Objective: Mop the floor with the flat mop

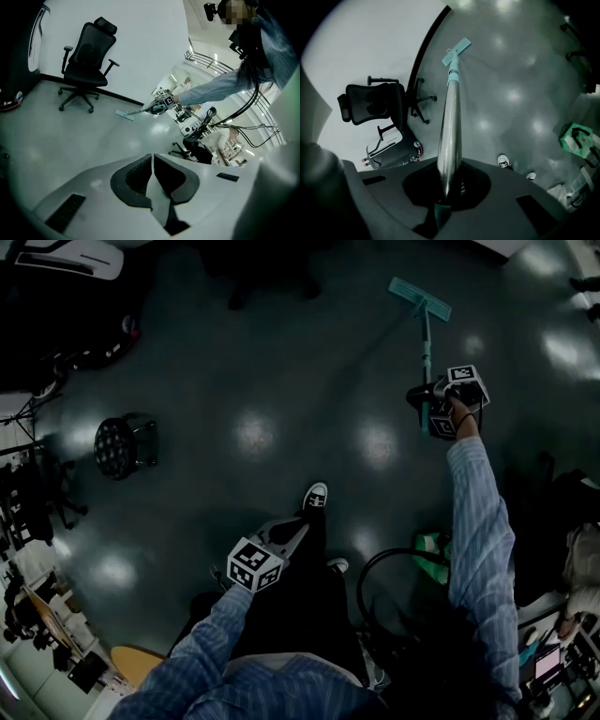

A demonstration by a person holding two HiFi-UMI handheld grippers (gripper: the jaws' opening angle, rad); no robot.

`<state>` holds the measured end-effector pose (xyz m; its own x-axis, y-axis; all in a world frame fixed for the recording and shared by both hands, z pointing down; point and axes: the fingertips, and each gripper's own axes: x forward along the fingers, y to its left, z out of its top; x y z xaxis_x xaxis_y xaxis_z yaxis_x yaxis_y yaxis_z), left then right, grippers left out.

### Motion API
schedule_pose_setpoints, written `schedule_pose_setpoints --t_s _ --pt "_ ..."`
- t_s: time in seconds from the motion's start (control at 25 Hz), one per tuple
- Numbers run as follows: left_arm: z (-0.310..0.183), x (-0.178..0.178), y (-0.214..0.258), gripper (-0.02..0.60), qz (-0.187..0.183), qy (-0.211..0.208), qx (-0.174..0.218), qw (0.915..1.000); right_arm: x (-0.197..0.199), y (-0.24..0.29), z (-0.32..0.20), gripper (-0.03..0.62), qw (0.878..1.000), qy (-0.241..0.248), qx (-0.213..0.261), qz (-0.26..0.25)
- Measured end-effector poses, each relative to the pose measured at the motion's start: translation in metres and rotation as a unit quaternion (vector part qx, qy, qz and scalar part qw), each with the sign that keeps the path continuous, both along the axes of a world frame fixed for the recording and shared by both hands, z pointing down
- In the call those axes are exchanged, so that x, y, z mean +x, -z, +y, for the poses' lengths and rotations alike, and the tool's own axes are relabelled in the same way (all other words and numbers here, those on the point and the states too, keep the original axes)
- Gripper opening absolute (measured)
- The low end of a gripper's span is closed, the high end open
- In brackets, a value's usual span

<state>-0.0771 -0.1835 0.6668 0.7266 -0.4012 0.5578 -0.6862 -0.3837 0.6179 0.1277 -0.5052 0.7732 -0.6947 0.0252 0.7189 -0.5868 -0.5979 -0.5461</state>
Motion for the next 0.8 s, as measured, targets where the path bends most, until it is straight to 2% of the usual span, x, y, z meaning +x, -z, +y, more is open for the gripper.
schedule_pose_setpoints --t_s 0.16,0.32,0.52,0.8 --pt "-0.004 -0.007 0.002 0.018 -0.003 0.004 0.013 0.9999 -0.004 0.005 0.005 0.018 1.0 0.003 0.005 0.006" --pt "-0.01 -0.014 0.013 0.018 -0.004 0.017 0.033 0.9993 -0.005 0.015 0.038 0.018 1.0 -0.001 0.005 -0.002" --pt "-0.002 -0.012 0.027 0.018 -0.003 0.011 0.053 0.9985 -0.002 0.025 0.111 0.018 1.0 0.007 -0.002 -0.006" --pt "0.036 0.009 0.05 0.018 0.003 -0.018 0.071 0.9973 0.003 0.045 0.232 0.018 0.999 0.028 -0.02 -0.013"
